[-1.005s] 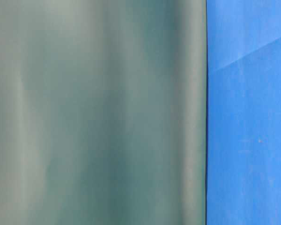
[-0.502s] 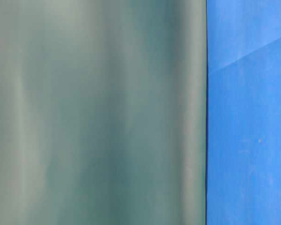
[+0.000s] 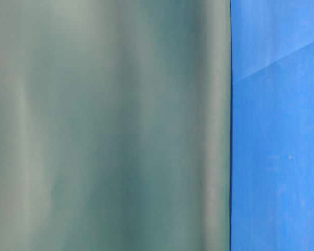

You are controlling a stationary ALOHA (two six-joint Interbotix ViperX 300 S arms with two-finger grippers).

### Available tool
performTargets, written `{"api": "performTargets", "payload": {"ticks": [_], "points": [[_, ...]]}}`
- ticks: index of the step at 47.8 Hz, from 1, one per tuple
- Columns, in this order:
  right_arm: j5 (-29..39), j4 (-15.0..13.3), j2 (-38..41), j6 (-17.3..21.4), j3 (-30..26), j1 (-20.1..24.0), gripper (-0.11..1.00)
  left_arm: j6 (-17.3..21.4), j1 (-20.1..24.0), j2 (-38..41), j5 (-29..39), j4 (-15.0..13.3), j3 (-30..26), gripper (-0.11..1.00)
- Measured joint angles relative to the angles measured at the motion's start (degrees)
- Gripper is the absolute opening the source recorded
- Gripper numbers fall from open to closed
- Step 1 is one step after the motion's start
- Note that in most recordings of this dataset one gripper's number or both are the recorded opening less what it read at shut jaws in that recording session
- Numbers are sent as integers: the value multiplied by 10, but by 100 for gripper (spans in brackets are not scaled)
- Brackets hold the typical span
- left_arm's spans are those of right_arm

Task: Fold the blue towel.
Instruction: 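Open both grippers to release the folded edge, then grasp the left and right ends of the folded strip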

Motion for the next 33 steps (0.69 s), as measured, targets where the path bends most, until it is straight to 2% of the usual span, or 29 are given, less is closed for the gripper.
{"api": "performTargets", "payload": {"ticks": [13, 26, 30, 33], "points": [[-9, -1, 62, 0, -11, -2, 81, 4, 15, 38, -11, 1, 2, 78], [-24, 1, 69, 1, -9, -1, 79, 2, 5, 41, -10, 0, 2, 72], [-26, 1, 69, 1, -9, -1, 73, 2, 2, 41, -8, 1, 3, 64], [-30, 1, 69, -1, -8, 0, 58, 2, 1, 41, -5, 0, 2, 53]]}}
